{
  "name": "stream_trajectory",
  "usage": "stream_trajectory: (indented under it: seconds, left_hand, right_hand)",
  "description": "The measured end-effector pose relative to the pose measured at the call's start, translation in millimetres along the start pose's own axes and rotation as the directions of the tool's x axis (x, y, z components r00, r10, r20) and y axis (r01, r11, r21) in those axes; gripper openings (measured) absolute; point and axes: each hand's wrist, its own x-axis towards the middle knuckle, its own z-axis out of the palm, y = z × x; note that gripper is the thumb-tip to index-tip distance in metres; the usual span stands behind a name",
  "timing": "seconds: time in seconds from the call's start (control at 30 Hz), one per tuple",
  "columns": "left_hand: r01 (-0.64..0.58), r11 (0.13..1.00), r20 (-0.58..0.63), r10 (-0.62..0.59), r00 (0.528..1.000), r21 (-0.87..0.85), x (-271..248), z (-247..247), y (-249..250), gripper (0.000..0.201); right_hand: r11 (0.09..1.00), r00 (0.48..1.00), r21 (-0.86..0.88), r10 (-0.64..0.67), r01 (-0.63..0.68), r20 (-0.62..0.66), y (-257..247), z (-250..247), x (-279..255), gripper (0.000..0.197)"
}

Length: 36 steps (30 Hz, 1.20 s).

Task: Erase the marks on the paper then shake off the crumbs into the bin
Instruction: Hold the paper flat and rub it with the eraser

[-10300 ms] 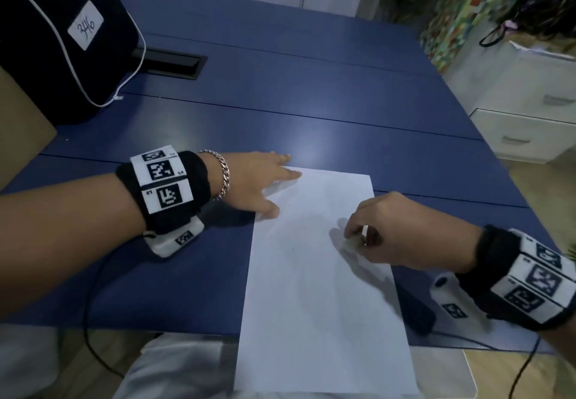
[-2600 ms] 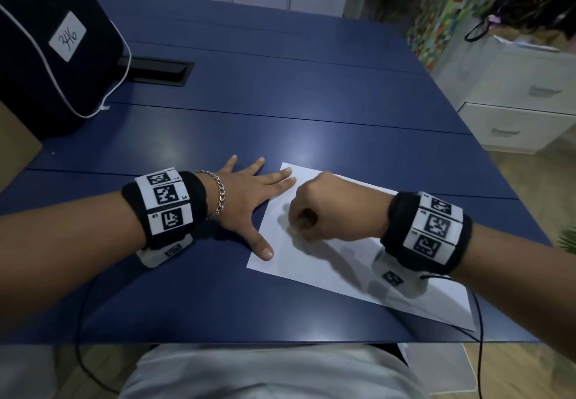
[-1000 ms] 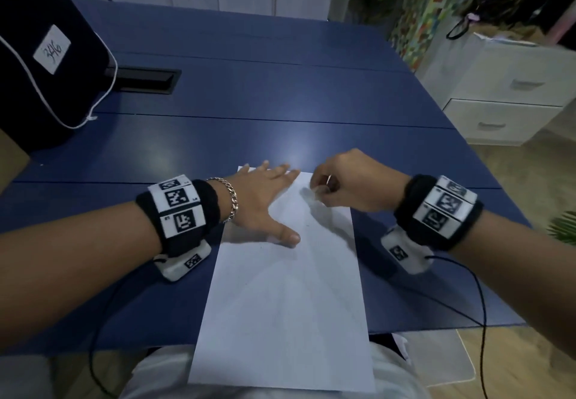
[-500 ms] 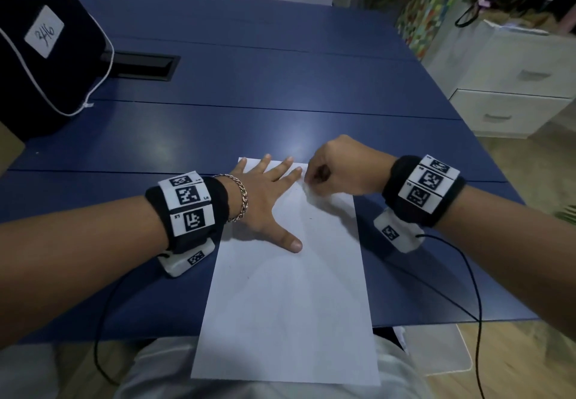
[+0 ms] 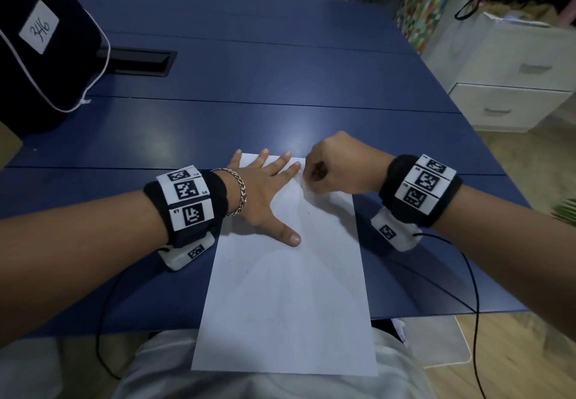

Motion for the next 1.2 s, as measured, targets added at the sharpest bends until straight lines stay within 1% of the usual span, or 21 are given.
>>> stream_trajectory:
  seconds: [0.07, 0.1, 0.13, 0.17, 0.23, 0.27, 0.33, 0.4, 0.53, 0.6, 0.67, 0.77, 0.8, 0.83, 0.93, 0.97, 1.0, 1.1, 1.13, 1.17, 1.2]
  left_hand:
    - [0.007, 1.0, 0.002, -0.007, 1.0, 0.013, -1, 1, 0, 0.157]
    - [0.007, 1.0, 0.001, -0.007, 1.0, 0.017, -1, 1, 1, 0.156]
    - [0.005, 1.0, -0.001, -0.005, 1.0, 0.017, -2, 1, 1, 0.155]
    - [0.002, 1.0, -0.005, -0.002, 1.0, 0.014, -2, 0, 2, 0.154]
    - [0.0, 1.0, -0.011, 0.0, 1.0, 0.013, -3, -2, 3, 0.153]
    - [0.003, 1.0, -0.006, -0.003, 1.0, 0.013, -4, -4, 4, 0.152]
    - [0.018, 1.0, 0.016, -0.018, 1.0, 0.007, -4, -8, 6, 0.152]
    - [0.035, 0.999, 0.036, -0.035, 0.999, 0.015, -4, -12, 10, 0.151]
    - [0.057, 0.993, 0.068, -0.064, 0.996, 0.1, -3, -18, 16, 0.149]
    - [0.047, 0.991, 0.065, -0.055, 0.996, 0.124, -2, -19, 17, 0.15]
    - [0.012, 0.99, 0.044, -0.019, 0.999, 0.144, 0, -18, 16, 0.153]
    - [-0.012, 0.991, 0.039, 0.007, 0.999, 0.135, 3, -16, 14, 0.156]
    - [-0.012, 0.993, 0.047, 0.006, 0.999, 0.118, 2, -16, 14, 0.155]
    - [-0.013, 0.994, 0.051, 0.007, 0.999, 0.105, 2, -15, 13, 0.154]
    - [-0.015, 0.995, 0.059, 0.009, 0.998, 0.099, 0, -16, 14, 0.153]
    - [-0.012, 0.995, 0.065, 0.005, 0.998, 0.099, 0, -16, 14, 0.153]
    - [-0.008, 0.995, 0.072, 0.001, 0.997, 0.1, 1, -16, 14, 0.153]
    - [-0.001, 0.995, 0.09, -0.008, 0.996, 0.1, 0, -18, 15, 0.153]
    - [-0.001, 0.995, 0.092, -0.008, 0.996, 0.096, -1, -18, 16, 0.152]
    - [-0.003, 0.996, 0.093, -0.006, 0.996, 0.093, -1, -18, 16, 0.152]
    - [-0.005, 0.996, 0.091, -0.004, 0.996, 0.093, -1, -19, 16, 0.151]
  right_hand:
    - [0.999, 0.994, 0.015, -0.039, 0.038, 0.099, -6, 4, -10, 0.01]
    - [0.998, 0.991, 0.022, -0.057, 0.055, 0.125, -7, 3, -13, 0.01]
    - [0.998, 0.992, 0.03, -0.061, 0.058, 0.113, -5, 0, -16, 0.011]
    - [0.998, 0.997, 0.041, -0.047, 0.044, 0.067, 0, -4, -16, 0.012]
    - [0.998, 0.999, 0.067, 0.024, -0.022, -0.038, 14, -12, -14, 0.014]
    - [0.996, 0.996, 0.077, 0.059, -0.054, -0.064, 20, -15, -13, 0.012]
    - [0.993, 0.993, 0.08, 0.092, -0.087, -0.071, 26, -15, -13, 0.011]
    - [0.992, 0.994, 0.082, 0.095, -0.091, -0.052, 26, -12, -13, 0.011]
    - [0.992, 0.996, 0.094, 0.084, -0.08, -0.043, 23, -5, -6, 0.011]
    - [0.993, 0.995, 0.086, 0.08, -0.075, -0.056, 22, -3, -6, 0.01]
    - [0.998, 0.999, 0.055, 0.041, -0.04, -0.016, 17, -2, -11, 0.008]
    - [0.999, 0.991, 0.043, -0.027, 0.021, 0.134, 8, -5, -18, 0.005]
    - [0.999, 0.99, 0.033, -0.028, 0.023, 0.142, 8, -6, -16, 0.006]
    - [1.0, 0.993, 0.019, -0.016, 0.014, 0.113, 11, -8, -13, 0.007]
    - [0.999, 0.999, -0.003, 0.035, -0.035, -0.031, 20, -8, -4, 0.013]
    - [0.999, 0.999, -0.006, 0.035, -0.036, -0.041, 20, -7, -5, 0.013]
    - [1.0, 1.0, -0.004, 0.028, -0.028, -0.012, 18, -6, -7, 0.012]
    - [0.999, 0.984, 0.047, -0.011, 0.003, 0.178, 8, -6, -19, 0.011]
    - [0.999, 0.981, 0.051, -0.017, 0.008, 0.194, 7, -7, -19, 0.011]
    - [0.999, 0.986, 0.042, -0.012, 0.005, 0.168, 9, -8, -16, 0.011]
    - [1.0, 0.993, 0.023, 0.002, -0.004, 0.115, 13, -9, -12, 0.01]
